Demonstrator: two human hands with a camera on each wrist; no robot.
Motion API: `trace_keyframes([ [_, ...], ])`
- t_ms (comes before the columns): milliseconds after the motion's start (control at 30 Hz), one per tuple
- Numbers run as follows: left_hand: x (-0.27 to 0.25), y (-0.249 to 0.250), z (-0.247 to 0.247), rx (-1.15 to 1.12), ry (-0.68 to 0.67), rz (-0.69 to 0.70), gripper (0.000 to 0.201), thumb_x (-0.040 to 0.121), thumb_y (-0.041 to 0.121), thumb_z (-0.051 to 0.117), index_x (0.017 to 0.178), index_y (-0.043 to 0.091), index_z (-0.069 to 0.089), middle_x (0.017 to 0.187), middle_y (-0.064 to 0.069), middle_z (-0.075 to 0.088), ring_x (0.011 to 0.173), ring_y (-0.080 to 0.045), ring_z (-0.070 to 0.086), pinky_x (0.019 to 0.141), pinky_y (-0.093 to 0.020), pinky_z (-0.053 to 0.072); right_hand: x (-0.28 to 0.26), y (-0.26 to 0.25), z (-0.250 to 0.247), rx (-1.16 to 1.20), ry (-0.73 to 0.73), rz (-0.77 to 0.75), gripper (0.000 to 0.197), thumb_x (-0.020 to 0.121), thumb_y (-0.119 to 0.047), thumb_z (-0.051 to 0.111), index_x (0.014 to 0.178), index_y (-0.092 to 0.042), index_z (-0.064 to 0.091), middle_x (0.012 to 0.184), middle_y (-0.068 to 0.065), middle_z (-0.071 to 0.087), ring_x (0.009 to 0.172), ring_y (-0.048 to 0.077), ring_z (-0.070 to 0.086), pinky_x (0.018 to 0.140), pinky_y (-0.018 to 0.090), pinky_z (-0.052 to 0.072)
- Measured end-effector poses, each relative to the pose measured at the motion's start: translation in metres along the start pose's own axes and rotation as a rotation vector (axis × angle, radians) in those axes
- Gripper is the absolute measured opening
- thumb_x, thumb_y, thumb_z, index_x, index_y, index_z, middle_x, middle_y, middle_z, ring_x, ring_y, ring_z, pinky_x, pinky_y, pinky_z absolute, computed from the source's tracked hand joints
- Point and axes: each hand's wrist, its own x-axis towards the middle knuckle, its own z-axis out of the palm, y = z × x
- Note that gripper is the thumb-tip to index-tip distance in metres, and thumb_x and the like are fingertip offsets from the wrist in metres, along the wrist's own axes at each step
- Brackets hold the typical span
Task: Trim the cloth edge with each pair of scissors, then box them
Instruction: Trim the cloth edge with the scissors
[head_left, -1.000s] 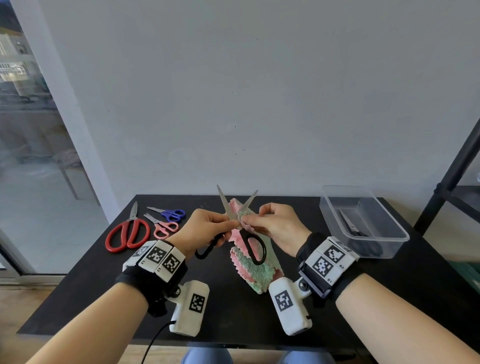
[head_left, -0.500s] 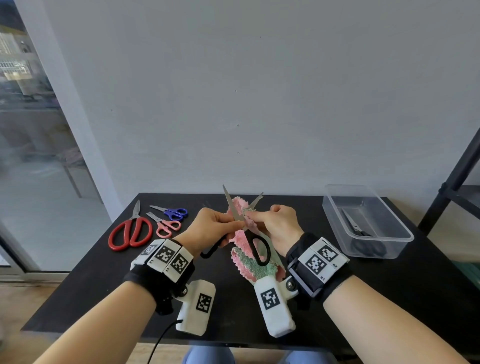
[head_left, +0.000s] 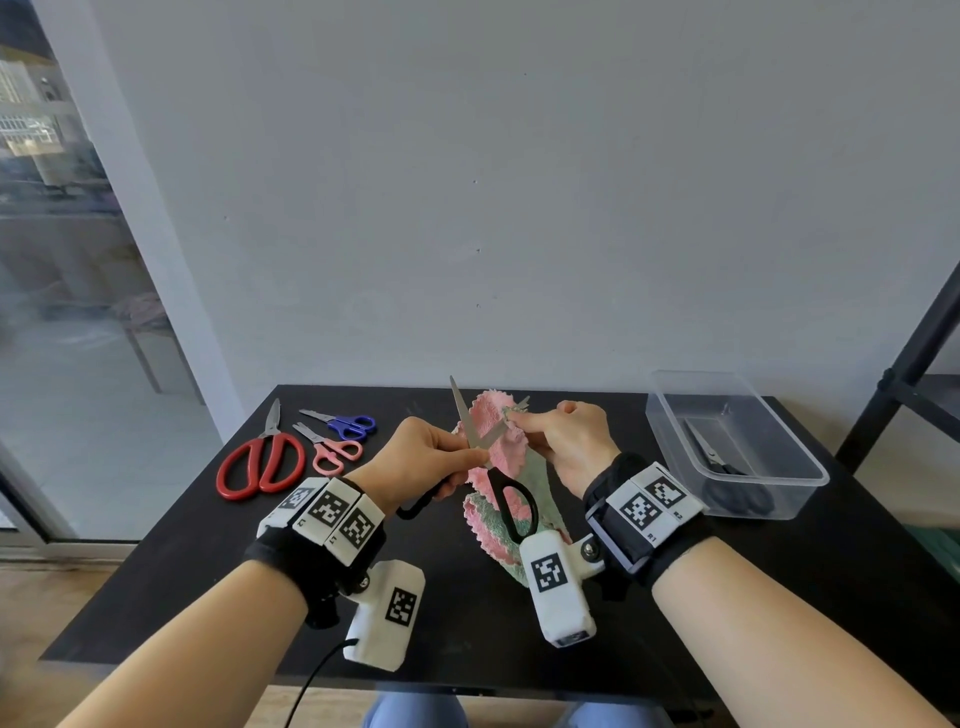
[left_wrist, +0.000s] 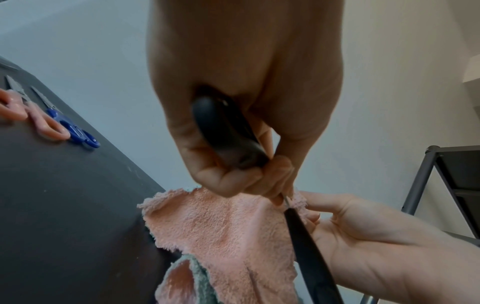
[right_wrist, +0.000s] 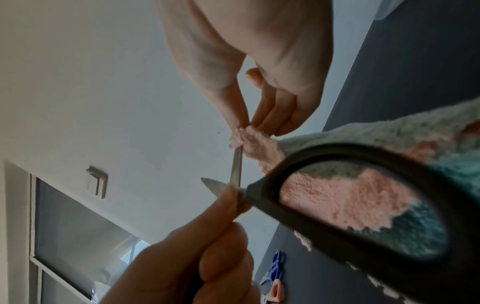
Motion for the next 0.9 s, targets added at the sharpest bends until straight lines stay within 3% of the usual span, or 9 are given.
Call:
trace_keyframes([
  [133, 0.001, -0.001, 0.0, -0.001, 0.0, -0.007, 0.019, 0.087, 0.014, 0.068, 0.07, 0.008, 0.074, 0.051, -0.001, 0.056, 0.041, -0.009, 0.046, 0.049, -0.019, 0.045, 0.001, -0.001, -0.002, 0.003, 0.018, -0.012, 0.057, 0.045, -0.012, 0.086, 0.07, -0.023, 0.036, 0.101, 0.013, 0.048, 0.119, 0.041, 0.053, 0.104, 0.056, 0.042],
  [200, 0.001, 0.0, 0.001, 0.009, 0.002, -0.012, 0.021, 0.087, 0.015, 0.068, 0.068, 0.009, 0.073, 0.049, 0.0, 0.056, 0.041, -0.009, 0.045, 0.051, -0.02, 0.045, 0.0, -0.004, -0.003, -0.023, 0.043, -0.019, 0.053, 0.055, -0.008, 0.086, 0.07, -0.021, 0.037, 0.092, 0.01, 0.049, 0.108, 0.036, 0.056, 0.102, 0.05, 0.044],
  [267, 0.001, 0.0, 0.001, 0.013, 0.005, -0.012, 0.021, 0.087, 0.015, 0.068, 0.067, 0.009, 0.073, 0.048, 0.0, 0.055, 0.04, -0.009, 0.045, 0.049, -0.02, 0.045, 0.001, -0.007, -0.005, -0.077, 0.074, -0.053, 0.052, 0.066, -0.006, 0.084, 0.069, -0.021, 0.034, 0.08, 0.001, 0.043, 0.093, 0.026, 0.049, 0.089, 0.039, 0.045],
  [333, 0.001, 0.0, 0.0, 0.023, 0.005, -0.015, 0.024, 0.086, 0.015, 0.069, 0.063, 0.011, 0.073, 0.048, 0.0, 0.055, 0.04, -0.009, 0.044, 0.049, -0.02, 0.044, 0.0, -0.011, -0.007, -0.131, 0.098, -0.097, 0.05, 0.071, -0.007, 0.081, 0.07, -0.02, 0.032, 0.075, -0.003, 0.037, 0.089, 0.021, 0.044, 0.08, 0.033, 0.038],
  [433, 0.001, 0.0, -0.002, 0.044, -0.003, -0.024, 0.028, 0.086, 0.016, 0.069, 0.058, 0.014, 0.071, 0.048, 0.001, 0.055, 0.04, -0.009, 0.044, 0.05, -0.02, 0.045, -0.002, -0.013, -0.007, -0.183, 0.096, -0.112, 0.05, 0.073, -0.006, 0.079, 0.069, -0.02, 0.031, 0.076, -0.001, 0.036, 0.083, 0.02, 0.043, 0.073, 0.03, 0.038],
  [533, 0.0, 0.0, -0.002, 0.066, -0.018, -0.028, 0.037, 0.087, 0.016, 0.069, 0.05, 0.019, 0.069, 0.046, 0.002, 0.055, 0.039, -0.008, 0.044, 0.051, -0.021, 0.045, -0.004, -0.015, -0.007, -0.271, 0.083, -0.119, 0.046, 0.076, -0.001, 0.072, 0.067, -0.017, 0.03, 0.072, 0.001, 0.032, 0.068, 0.016, 0.036, 0.061, 0.025, 0.035],
  [633, -0.001, -0.002, -0.004, 0.096, -0.035, -0.03, 0.043, 0.087, 0.017, 0.068, 0.044, 0.019, 0.066, 0.042, 0.004, 0.054, 0.038, -0.008, 0.044, 0.053, -0.022, 0.045, -0.007, -0.018, -0.006, -0.356, 0.056, -0.15, 0.043, 0.077, 0.004, 0.065, 0.067, -0.017, 0.03, 0.072, -0.002, 0.03, 0.063, 0.014, 0.031, 0.061, 0.026, 0.033],
  [767, -0.002, -0.006, -0.006, 0.104, -0.033, -0.023, 0.025, 0.086, 0.017, 0.069, 0.065, 0.003, 0.072, 0.047, 0.001, 0.055, 0.041, -0.009, 0.045, 0.052, -0.022, 0.045, -0.01, -0.017, -0.002, -0.468, 0.036, -0.188, 0.04, 0.079, 0.003, 0.063, 0.069, -0.018, 0.03, 0.071, -0.002, 0.031, 0.063, 0.015, 0.031, 0.062, 0.028, 0.033],
  [900, -0.002, -0.009, -0.006, 0.115, -0.041, -0.024, 0.027, 0.087, 0.017, 0.068, 0.061, 0.01, 0.071, 0.048, 0.001, 0.055, 0.041, -0.009, 0.045, 0.052, -0.022, 0.044, -0.011, -0.017, 0.0, -0.489, 0.048, -0.204, 0.035, 0.08, 0.006, 0.054, 0.07, -0.018, 0.031, 0.072, -0.002, 0.032, 0.066, 0.017, 0.032, 0.064, 0.03, 0.034],
])
